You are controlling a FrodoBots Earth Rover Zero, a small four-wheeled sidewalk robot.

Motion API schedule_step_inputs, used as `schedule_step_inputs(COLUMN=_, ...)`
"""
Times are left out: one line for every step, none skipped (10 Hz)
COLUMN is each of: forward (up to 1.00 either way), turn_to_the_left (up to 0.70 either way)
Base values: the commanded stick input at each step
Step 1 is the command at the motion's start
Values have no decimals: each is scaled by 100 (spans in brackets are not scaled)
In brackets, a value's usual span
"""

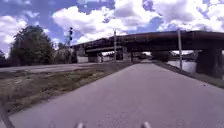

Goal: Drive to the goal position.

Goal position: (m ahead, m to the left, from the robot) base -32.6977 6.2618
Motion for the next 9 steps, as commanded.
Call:
schedule_step_inputs(forward=0, turn_to_the_left=45)
schedule_step_inputs(forward=0, turn_to_the_left=45)
schedule_step_inputs(forward=0, turn_to_the_left=45)
schedule_step_inputs(forward=0, turn_to_the_left=45)
schedule_step_inputs(forward=0, turn_to_the_left=45)
schedule_step_inputs(forward=0, turn_to_the_left=45)
schedule_step_inputs(forward=0, turn_to_the_left=45)
schedule_step_inputs(forward=0, turn_to_the_left=45)
schedule_step_inputs(forward=0, turn_to_the_left=45)
